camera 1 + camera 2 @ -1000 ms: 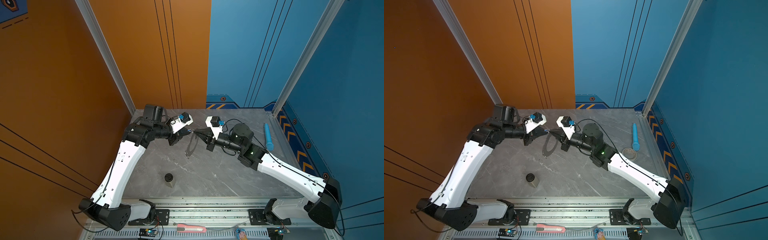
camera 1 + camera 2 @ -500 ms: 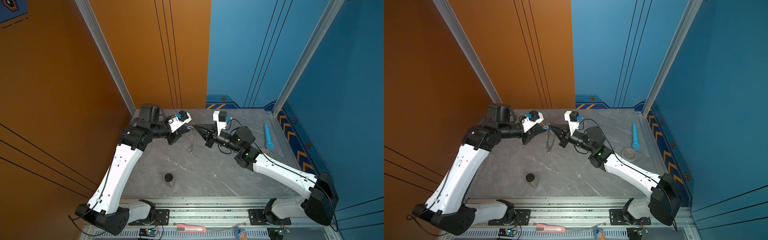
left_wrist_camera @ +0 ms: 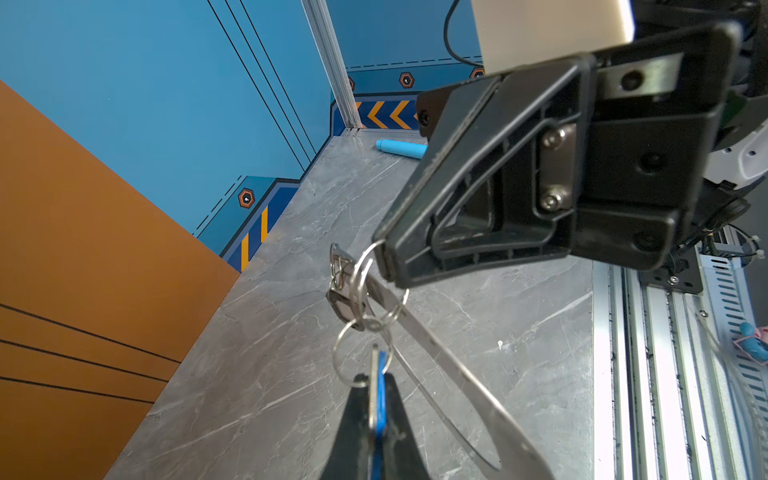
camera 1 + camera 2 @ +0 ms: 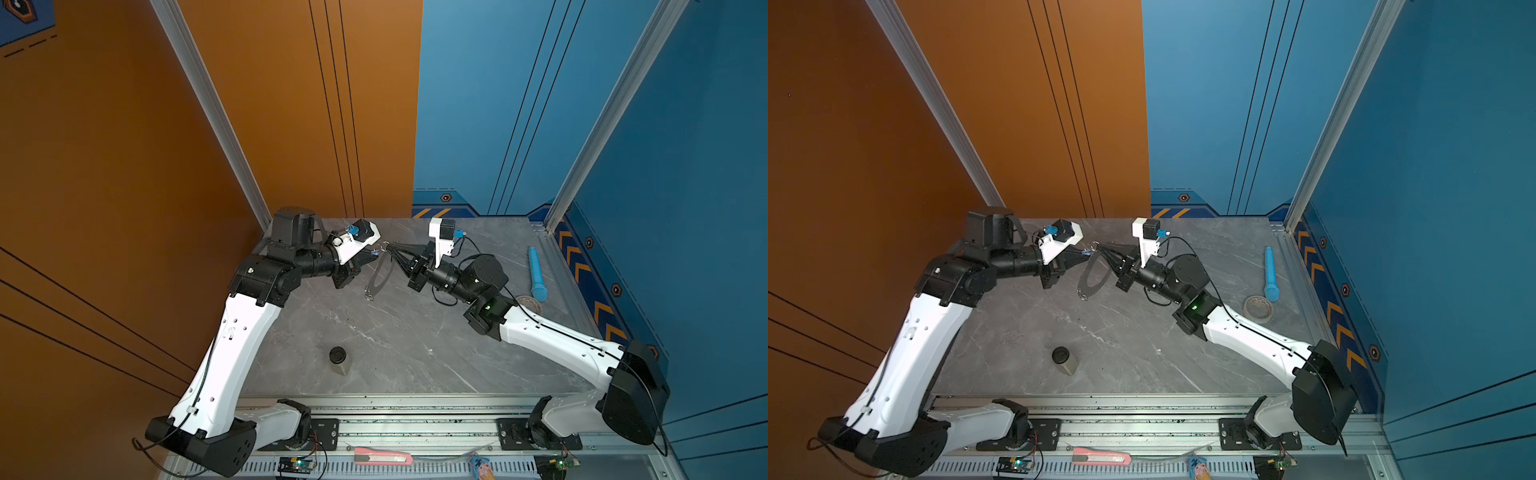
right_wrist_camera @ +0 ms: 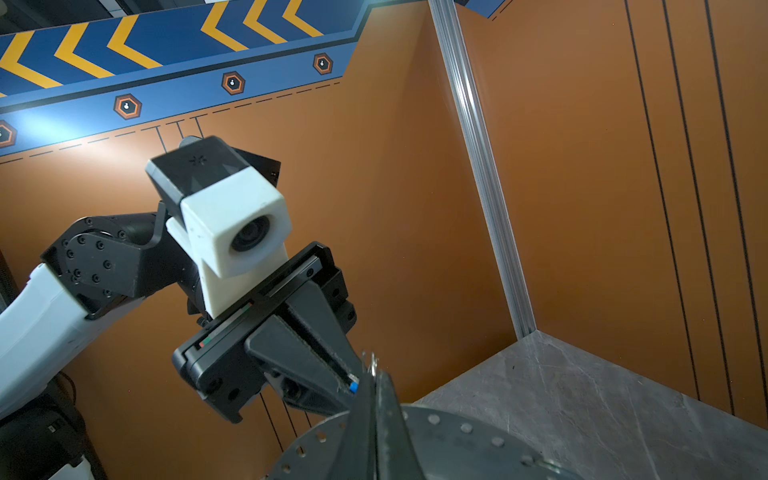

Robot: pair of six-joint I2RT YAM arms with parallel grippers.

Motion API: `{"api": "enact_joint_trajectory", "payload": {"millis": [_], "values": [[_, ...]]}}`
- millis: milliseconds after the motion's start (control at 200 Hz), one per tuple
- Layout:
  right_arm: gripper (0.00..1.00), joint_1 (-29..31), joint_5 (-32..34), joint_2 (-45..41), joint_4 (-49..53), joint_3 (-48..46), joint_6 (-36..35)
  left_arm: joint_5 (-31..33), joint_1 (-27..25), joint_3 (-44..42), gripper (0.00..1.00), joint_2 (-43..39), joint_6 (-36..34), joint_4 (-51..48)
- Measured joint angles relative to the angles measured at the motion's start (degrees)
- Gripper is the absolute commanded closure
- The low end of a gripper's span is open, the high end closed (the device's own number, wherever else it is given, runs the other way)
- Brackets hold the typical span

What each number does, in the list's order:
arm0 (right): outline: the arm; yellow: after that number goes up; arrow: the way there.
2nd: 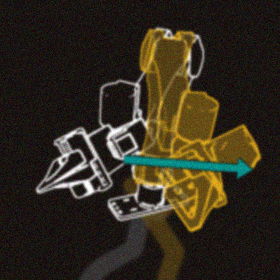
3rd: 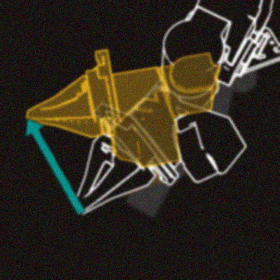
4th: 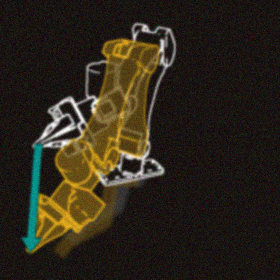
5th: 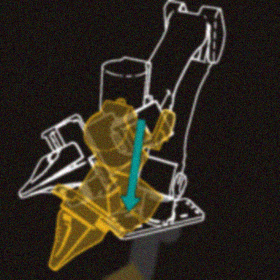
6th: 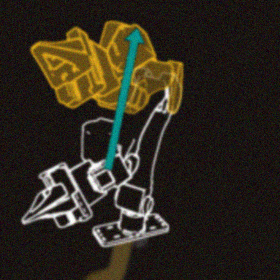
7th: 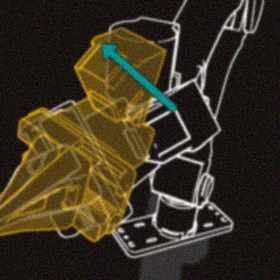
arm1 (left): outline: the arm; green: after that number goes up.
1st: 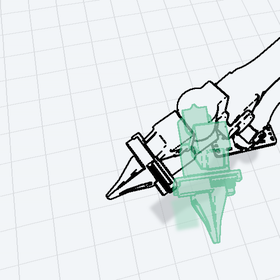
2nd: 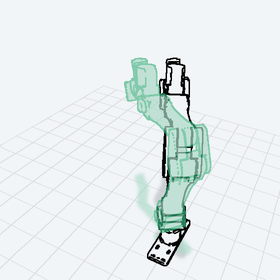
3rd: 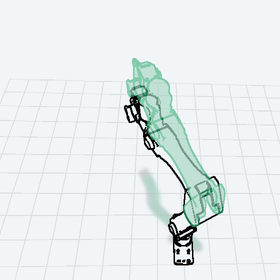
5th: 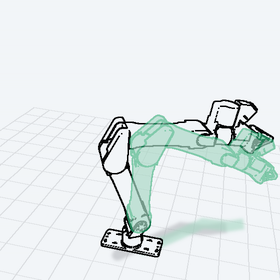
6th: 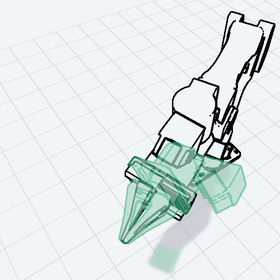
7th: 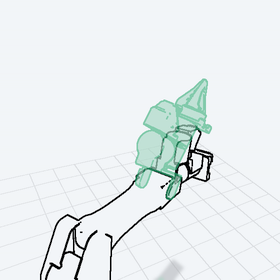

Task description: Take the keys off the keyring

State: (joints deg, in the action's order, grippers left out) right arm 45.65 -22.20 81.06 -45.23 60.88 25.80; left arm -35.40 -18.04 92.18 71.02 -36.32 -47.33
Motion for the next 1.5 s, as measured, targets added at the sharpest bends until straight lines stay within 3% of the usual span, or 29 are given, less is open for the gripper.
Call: {"api": "enact_joint_trajectory", "payload": {"millis": [481,876,1121,1497], "values": [[0.77,0.44,-0.15,0.68,2.62,-0.33,-5.01,0.87,0.17,1.29,1.00,-0.52,-0.09,-0.70],[0.60,1.84,-3.32,0.94,25.07,8.74,-23.82,0.72,2.32,1.27,1.00,-1.09,-0.31,-1.14],[0.59,1.81,-5.07,1.57,33.70,13.64,-30.91,-0.33,3.21,1.27,1.00,-1.14,-0.74,-1.14],[0.60,1.14,-7.34,5.27,37.44,19.17,-33.53,-3.10,4.50,1.22,1.00,-1.14,-0.90,-1.33]]}}
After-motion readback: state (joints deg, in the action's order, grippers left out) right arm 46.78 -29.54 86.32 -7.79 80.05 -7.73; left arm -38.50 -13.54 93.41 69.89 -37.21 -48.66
